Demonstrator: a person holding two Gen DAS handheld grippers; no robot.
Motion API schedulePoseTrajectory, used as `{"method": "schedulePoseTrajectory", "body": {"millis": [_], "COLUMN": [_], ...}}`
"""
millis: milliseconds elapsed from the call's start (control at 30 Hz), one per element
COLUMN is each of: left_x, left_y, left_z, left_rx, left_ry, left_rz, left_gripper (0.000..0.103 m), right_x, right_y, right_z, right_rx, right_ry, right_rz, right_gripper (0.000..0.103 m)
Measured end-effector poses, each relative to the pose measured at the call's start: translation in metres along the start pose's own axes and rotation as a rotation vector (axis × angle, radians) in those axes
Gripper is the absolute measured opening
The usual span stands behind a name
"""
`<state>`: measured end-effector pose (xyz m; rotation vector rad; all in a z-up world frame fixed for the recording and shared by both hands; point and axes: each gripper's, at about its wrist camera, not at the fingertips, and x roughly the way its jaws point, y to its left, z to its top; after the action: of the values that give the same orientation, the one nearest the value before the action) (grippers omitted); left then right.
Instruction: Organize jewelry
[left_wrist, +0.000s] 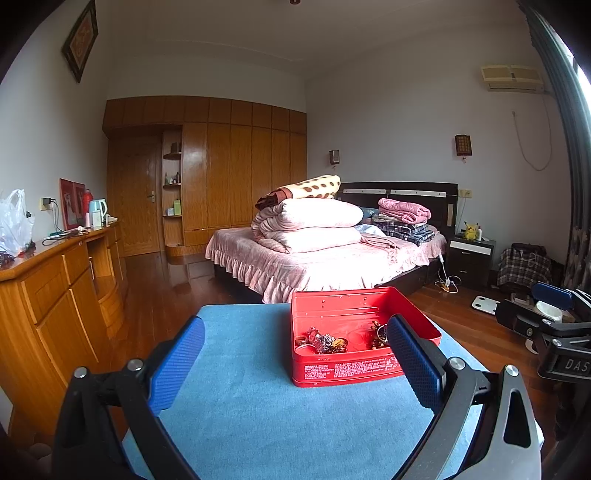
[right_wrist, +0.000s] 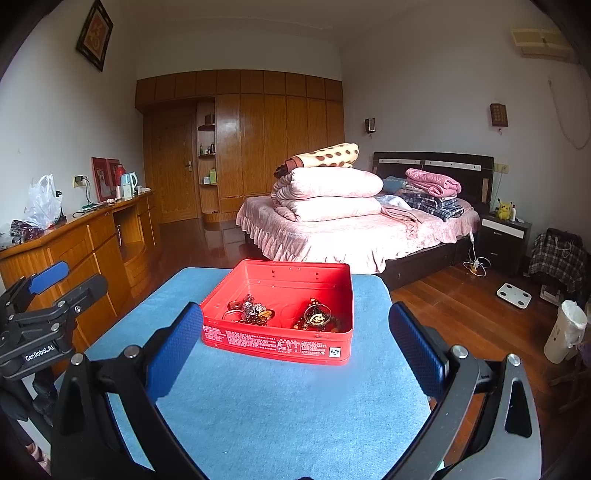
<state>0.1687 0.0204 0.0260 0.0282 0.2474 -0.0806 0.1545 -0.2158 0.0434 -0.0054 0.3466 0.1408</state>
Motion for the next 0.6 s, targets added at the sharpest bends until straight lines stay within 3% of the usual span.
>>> {"method": "schedulePoseTrajectory", "body": {"millis": [600], "left_x": [0.001], "left_y": [0.0006], "left_z": [-0.0001], "left_rx": [0.002], "left_ry": [0.006], "left_rz": [0.004], "left_gripper": [0.097], "right_x": [0.001], "right_y": [0.0006], "right_z": [-0.001], "right_rx": [-0.003], "right_ry": [-0.002], "right_rz": [-0.004], "right_gripper": [0.098]}}
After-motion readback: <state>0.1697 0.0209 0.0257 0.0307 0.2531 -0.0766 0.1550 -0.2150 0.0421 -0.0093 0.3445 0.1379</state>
